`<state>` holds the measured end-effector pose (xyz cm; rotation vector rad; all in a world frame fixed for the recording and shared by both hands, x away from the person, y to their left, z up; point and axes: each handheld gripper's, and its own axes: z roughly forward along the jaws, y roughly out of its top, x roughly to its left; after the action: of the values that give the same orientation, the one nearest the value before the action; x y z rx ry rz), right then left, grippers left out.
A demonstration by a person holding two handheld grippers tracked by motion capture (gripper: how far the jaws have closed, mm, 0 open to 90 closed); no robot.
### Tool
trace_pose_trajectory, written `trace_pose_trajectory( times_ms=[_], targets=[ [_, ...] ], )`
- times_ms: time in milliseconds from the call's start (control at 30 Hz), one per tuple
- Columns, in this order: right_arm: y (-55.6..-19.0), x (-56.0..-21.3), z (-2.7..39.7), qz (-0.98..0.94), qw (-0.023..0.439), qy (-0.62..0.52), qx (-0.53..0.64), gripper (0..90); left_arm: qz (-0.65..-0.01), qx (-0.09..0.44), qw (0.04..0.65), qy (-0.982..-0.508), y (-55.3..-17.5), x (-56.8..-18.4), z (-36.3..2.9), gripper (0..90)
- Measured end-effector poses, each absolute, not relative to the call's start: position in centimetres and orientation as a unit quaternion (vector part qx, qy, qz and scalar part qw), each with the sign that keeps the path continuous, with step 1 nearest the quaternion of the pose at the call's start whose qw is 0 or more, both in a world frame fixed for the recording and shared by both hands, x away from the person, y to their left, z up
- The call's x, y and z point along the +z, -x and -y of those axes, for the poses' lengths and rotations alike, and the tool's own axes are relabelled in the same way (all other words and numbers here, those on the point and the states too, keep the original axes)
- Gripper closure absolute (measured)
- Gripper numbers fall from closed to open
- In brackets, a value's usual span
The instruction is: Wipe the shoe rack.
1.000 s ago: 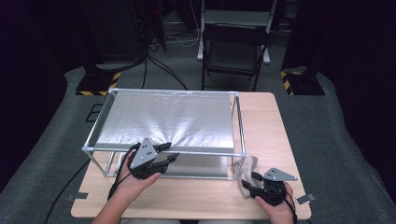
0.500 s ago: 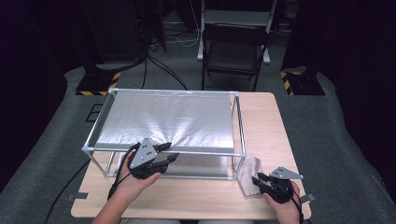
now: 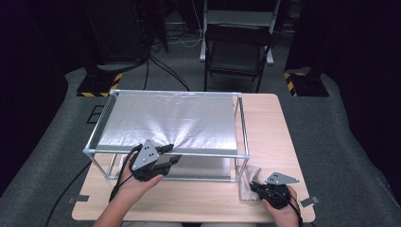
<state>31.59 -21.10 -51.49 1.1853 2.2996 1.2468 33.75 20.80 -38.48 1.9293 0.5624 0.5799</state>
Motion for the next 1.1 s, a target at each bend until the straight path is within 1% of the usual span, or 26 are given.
trace_pose_trajectory(
  times_ms=[133, 233, 267, 333, 433, 500, 633, 867, 1100],
  targets=[
    [-31.0, -50.2, 20.9, -0.770, 0.110, -0.388, 0.494, 84.7, -0.235, 0.239, 0.502, -0.797, -33.7, -38.5, -20.8, 55.2],
    [-31.1, -50.1, 20.0, -0.772, 0.109, -0.382, 0.496, 83.0, -0.233, 0.240, 0.501, -0.798, -33.8, -38.5, -20.8, 55.2],
    [-31.2, -50.2, 19.7, -0.775, 0.111, -0.380, 0.493, 80.3, -0.233, 0.240, 0.501, -0.798, -33.7, -38.5, -20.8, 55.2],
    [-31.3, -50.4, 19.1, -0.780, 0.111, -0.379, 0.486, 69.5, -0.233, 0.240, 0.502, -0.798, -33.8, -38.5, -20.8, 55.2],
    [-31.2, -50.5, 18.3, -0.794, 0.124, -0.360, 0.473, 60.7, -0.234, 0.239, 0.502, -0.797, -33.8, -38.5, -20.8, 55.2],
    [-31.0, -50.5, 18.0, -0.800, 0.131, -0.350, 0.469, 56.2, -0.235, 0.239, 0.502, -0.797, -33.8, -38.5, -20.8, 55.2],
    [-30.8, -50.3, 18.0, -0.806, 0.140, -0.338, 0.466, 50.4, -0.233, 0.240, 0.501, -0.798, -33.8, -38.5, -20.8, 55.2],
    [-30.7, -49.4, 17.1, -0.804, 0.129, -0.325, 0.481, 47.8, -0.233, 0.240, 0.501, -0.798, -33.7, -38.5, -20.8, 55.2],
    [-31.2, -50.7, 16.2, -0.811, 0.143, -0.345, 0.450, 46.5, -0.234, 0.238, 0.502, -0.798, -33.7, -38.5, -20.8, 55.2]
  ],
)
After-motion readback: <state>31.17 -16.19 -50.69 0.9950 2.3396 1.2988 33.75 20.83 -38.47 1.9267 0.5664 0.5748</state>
